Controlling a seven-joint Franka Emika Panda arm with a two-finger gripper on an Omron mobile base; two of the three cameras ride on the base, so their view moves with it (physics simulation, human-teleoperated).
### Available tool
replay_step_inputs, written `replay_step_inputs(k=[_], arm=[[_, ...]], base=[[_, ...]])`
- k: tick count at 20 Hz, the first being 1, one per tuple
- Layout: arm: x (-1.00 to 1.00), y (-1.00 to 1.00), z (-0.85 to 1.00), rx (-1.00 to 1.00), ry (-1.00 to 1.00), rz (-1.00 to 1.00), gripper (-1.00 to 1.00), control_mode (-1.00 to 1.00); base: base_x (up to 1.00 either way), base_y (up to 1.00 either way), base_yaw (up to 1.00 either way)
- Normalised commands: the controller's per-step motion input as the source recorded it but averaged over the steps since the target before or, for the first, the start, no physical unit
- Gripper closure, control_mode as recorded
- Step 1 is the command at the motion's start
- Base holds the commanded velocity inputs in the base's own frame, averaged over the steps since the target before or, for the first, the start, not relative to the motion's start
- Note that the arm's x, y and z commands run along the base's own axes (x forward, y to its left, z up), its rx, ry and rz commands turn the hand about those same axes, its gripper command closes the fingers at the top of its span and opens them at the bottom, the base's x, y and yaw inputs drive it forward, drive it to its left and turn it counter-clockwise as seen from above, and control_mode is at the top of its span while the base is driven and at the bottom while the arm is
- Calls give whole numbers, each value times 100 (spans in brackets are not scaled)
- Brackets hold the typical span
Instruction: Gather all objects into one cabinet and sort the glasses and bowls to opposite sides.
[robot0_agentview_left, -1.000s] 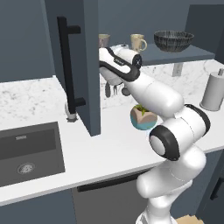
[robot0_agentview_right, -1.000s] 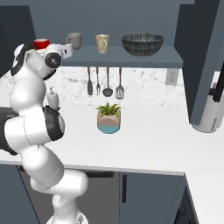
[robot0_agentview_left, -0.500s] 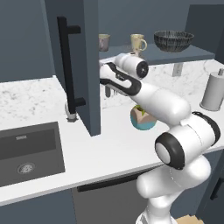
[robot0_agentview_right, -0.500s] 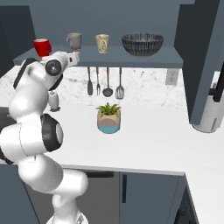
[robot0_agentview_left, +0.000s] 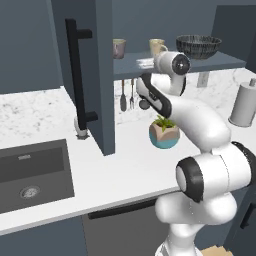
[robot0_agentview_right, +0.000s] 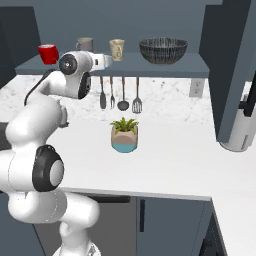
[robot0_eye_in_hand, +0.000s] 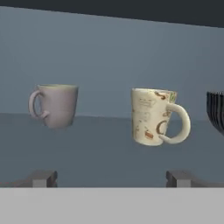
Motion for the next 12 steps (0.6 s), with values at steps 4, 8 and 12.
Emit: replay_step_inputs(k=[4,8,12], arm=[[-39,-58,98,4,42,-26,-100,-100],[-47,-40,46,5,36,-21,-100,-100],[-30,-58,-2,4,12,-8,-100,-100]], base=[[0,0,0],[0,0,0],[0,0,0]])
